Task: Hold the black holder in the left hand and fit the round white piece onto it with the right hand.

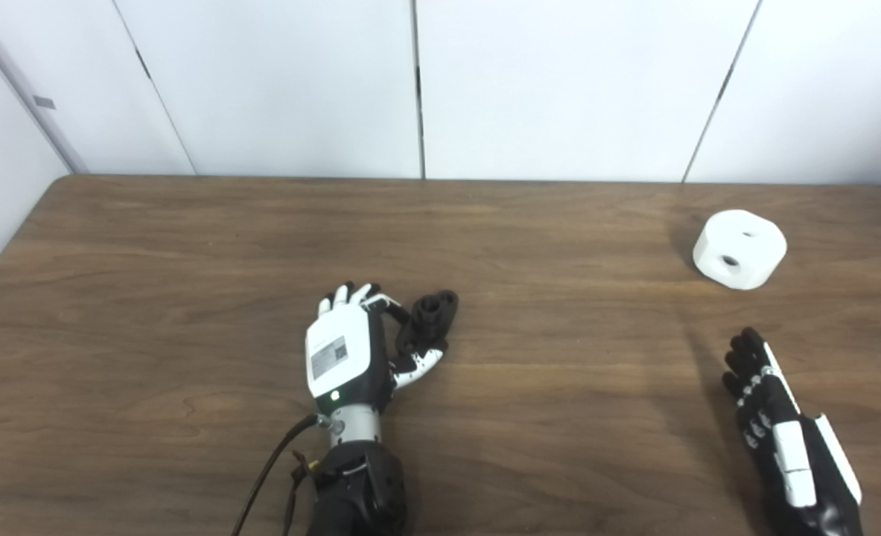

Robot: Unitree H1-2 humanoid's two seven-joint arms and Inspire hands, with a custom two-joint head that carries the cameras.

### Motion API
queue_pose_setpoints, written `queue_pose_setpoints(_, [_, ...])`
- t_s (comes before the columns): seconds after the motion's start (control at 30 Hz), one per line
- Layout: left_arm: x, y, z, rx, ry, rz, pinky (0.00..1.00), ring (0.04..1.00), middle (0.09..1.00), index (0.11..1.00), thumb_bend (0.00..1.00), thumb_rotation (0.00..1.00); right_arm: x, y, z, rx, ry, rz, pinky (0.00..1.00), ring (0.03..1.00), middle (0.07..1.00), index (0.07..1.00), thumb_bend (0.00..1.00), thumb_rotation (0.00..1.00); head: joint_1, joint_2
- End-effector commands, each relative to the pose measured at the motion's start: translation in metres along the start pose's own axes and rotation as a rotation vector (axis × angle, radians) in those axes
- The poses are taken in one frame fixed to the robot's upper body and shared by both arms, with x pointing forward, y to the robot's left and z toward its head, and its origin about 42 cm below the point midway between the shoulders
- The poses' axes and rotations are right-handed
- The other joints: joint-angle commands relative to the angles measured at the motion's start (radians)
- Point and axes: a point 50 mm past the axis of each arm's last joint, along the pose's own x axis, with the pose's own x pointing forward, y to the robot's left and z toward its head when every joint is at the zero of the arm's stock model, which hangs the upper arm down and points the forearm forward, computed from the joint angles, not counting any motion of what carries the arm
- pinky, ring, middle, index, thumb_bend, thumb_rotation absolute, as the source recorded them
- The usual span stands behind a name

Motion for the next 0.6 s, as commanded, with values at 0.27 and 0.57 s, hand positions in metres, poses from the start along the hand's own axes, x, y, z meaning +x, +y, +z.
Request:
queue_pose_setpoints(0.27, [0.003, -0.012, 0.000, 0.015, -0.009, -0.013, 0.94, 0.903, 0.795, 0.486, 0.52, 0.05, 0.003, 0.000, 0.006, 0.011, -0.044, 0.003, 1.00, 0.996, 0.999, 1.000, 0.62, 0.97, 0.002, -0.005])
queue_pose_setpoints(0.57, [-0.001, 0.001, -0.004, -0.043, -0.108, -0.125, 0.95, 0.900, 0.803, 0.489, 0.51, 0.05, 0.006, 0.002, 0.005, 0.023, -0.050, -0.003, 1.00, 0.977, 0.995, 1.000, 0.62, 0.95, -0.025, -0.003])
